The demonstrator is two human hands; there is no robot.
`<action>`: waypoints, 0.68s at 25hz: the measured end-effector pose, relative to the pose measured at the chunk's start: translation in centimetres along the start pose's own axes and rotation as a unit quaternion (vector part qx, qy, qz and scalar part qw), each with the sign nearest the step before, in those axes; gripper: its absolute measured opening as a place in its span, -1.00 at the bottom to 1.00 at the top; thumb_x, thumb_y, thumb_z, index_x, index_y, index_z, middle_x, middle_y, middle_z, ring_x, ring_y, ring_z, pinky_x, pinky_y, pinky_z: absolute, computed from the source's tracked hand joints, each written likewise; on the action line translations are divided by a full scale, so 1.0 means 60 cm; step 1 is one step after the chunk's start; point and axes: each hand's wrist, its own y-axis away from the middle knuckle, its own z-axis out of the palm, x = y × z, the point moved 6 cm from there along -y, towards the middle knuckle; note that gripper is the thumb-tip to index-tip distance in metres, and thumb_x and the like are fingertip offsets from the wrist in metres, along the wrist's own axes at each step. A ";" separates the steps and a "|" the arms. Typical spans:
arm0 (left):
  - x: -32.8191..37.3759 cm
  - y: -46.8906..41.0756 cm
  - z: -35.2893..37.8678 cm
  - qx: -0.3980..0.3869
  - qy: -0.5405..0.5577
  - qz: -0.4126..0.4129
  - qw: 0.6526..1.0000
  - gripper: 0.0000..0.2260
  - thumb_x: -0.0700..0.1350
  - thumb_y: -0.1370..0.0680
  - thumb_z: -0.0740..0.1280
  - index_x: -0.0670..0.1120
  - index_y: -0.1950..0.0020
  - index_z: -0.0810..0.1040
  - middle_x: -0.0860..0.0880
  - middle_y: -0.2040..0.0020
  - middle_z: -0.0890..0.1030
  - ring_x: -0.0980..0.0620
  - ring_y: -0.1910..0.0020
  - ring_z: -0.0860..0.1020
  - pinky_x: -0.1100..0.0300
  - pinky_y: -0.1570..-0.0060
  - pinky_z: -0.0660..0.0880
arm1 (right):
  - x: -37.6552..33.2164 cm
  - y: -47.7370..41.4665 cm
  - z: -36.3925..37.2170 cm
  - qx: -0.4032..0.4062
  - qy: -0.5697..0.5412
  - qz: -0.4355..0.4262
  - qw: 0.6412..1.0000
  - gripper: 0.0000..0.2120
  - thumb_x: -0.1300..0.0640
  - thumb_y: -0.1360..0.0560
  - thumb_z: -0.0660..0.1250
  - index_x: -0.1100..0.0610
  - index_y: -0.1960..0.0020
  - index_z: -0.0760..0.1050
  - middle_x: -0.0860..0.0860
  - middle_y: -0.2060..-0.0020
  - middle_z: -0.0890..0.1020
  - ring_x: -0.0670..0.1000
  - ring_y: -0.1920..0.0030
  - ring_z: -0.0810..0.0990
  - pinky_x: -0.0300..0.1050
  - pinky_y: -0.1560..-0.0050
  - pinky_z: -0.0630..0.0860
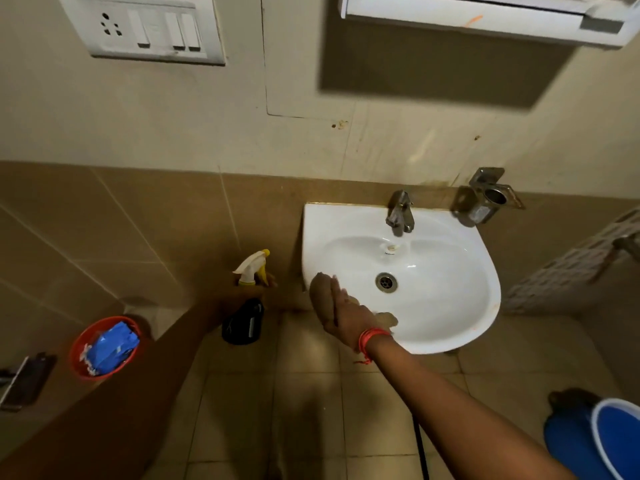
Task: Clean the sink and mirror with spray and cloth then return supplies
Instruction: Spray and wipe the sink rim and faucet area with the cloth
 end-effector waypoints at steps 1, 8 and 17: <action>-0.006 0.008 0.009 0.001 0.002 -0.005 1.000 -0.77 -0.44 -0.54 0.31 -0.22 -0.14 0.59 -0.17 -0.09 0.67 -0.12 0.01 0.64 0.19 0.16 0.63 | -0.012 -0.003 0.005 0.020 0.004 0.064 0.998 -0.24 -0.02 -0.57 0.34 0.23 -0.61 0.07 0.23 -0.41 0.47 0.27 -0.21 0.61 0.14 -0.16 0.57; -0.073 0.024 0.047 0.039 0.064 -0.045 0.996 -0.73 -0.22 -0.42 0.52 -0.18 -0.11 0.66 -0.17 -0.07 0.71 -0.22 0.06 0.68 -0.13 0.03 0.66 | -0.080 -0.049 0.006 0.170 -0.046 0.105 0.979 -0.61 0.19 -0.41 0.45 0.29 -0.20 0.57 0.14 0.20 0.68 0.12 0.27 0.69 -0.07 0.34 0.60; -0.189 -0.053 -0.008 0.056 0.046 -0.080 0.994 -0.55 -0.05 -0.22 0.52 -0.24 -0.03 0.62 -0.37 -0.03 0.66 -0.44 0.02 0.65 -0.42 -0.07 0.55 | -0.112 -0.318 -0.136 0.232 -0.004 0.080 0.969 -0.34 -0.08 -0.67 0.01 0.23 -0.64 -0.04 0.23 -0.63 0.00 0.24 -0.64 -0.08 0.24 -0.59 -0.18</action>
